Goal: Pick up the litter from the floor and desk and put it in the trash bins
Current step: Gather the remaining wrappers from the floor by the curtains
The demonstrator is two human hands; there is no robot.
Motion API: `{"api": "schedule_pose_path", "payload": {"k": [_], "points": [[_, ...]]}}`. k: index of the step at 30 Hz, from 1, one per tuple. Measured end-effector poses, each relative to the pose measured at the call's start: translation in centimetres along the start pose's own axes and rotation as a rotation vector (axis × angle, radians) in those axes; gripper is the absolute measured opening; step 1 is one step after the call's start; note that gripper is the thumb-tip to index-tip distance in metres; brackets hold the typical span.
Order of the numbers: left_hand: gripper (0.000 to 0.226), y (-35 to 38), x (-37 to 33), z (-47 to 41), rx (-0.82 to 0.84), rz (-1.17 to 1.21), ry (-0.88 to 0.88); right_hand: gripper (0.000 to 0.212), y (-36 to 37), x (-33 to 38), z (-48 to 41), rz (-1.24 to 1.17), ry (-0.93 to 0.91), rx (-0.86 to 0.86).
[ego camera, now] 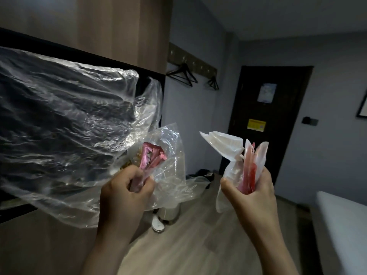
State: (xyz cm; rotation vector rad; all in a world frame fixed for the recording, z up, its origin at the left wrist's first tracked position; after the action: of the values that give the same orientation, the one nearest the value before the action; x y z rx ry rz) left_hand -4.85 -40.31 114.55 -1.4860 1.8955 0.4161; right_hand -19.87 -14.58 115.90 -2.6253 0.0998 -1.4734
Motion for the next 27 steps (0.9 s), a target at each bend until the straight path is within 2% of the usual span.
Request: {"api": "schedule_pose_path", "payload": {"k": [7,11,16,21,27], "points": [[0.027,8.0,4.7,-8.2,0.101,0.059,0.087,0.086,5.2,-3.6,-6.5,0.042,0.067,-0.096],[0.025,12.8,8.9,-9.2,0.198,0.038,-0.002,0.081,7.1,-6.7,-9.4,0.086,0.095,-0.120],[0.028,19.2,12.0,-11.3,0.254,0.081,-0.014,0.088,9.1,-11.8,-14.0,0.119,0.137,-0.142],[0.032,27.6,13.4,-13.9,0.293,0.126,-0.011,0.081,9.9,-17.3,-20.3,0.097,0.146,-0.163],[0.027,40.0,12.2,-18.9,0.344,0.143,0.056,0.087,9.0,-23.4,-30.2,0.072,0.168,-0.185]]}}
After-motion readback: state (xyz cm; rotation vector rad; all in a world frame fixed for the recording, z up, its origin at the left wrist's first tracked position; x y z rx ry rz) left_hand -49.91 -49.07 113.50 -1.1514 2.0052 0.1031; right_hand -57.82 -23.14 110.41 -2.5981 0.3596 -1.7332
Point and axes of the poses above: each hand's wrist, its own z-axis away from the middle knuckle, its own y-axis out of the palm, x = y × z, the point moved 9 cm from there along -z, towards the middle knuckle, and after that the axes turned 1 degree about z, right-handed, at the moved point
